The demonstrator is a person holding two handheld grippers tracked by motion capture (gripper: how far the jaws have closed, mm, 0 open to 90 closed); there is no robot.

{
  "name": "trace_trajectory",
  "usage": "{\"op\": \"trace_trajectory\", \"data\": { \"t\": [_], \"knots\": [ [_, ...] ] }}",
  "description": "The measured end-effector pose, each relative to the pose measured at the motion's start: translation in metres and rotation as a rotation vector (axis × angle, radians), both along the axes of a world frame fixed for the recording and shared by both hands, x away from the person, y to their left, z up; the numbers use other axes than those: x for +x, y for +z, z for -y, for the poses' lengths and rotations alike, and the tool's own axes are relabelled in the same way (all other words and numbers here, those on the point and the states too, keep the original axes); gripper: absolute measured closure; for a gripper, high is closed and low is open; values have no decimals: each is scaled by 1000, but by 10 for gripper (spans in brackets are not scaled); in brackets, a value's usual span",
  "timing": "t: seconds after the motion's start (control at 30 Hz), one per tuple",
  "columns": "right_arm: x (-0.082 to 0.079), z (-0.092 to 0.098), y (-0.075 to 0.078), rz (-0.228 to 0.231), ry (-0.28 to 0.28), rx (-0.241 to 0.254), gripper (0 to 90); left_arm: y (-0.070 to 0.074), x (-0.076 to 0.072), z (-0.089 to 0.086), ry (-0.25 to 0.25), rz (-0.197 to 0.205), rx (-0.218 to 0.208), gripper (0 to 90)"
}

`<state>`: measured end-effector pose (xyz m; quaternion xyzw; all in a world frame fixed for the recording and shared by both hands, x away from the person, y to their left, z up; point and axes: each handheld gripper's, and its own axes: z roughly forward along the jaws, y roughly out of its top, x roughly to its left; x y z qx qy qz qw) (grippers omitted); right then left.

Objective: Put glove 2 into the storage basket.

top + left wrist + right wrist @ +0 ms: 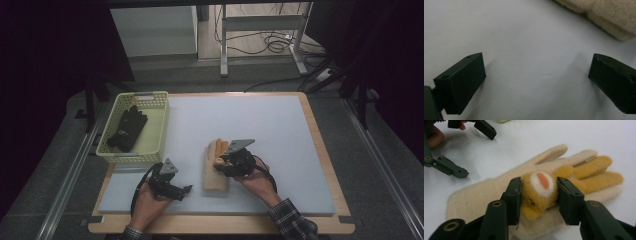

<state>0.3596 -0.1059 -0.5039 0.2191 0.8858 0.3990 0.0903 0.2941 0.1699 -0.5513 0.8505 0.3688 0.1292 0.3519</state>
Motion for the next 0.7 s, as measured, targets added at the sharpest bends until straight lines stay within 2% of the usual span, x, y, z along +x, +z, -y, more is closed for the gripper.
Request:
{"op": "trace_trajectory", "data": {
  "t": [0.1, 0.2, 0.33, 0.43, 0.53, 0.63, 0.7],
  "knots": [
    [1, 2, -3, -16, -8, 14, 503, 0, 0, 0, 0, 0, 0, 10],
    [1, 2, -7, -40, -11, 2, 434, 0, 0, 0, 1, 0, 0, 10],
    [0, 3, -2, -30, -22, -10, 381, 0, 0, 0, 0, 0, 1, 10],
    [-2, 6, 5, -15, -27, -4, 378, 0, 0, 0, 0, 0, 0, 10],
    [-4, 13, 15, 9, -37, 11, 396, 0, 0, 0, 3, 0, -2, 10],
    [-8, 26, 19, 13, -47, 21, 523, 0, 0, 0, 0, 0, 1, 10],
    [-11, 33, 18, 6, -49, 10, 621, 0, 0, 0, 1, 0, 0, 10]
  ]
}}
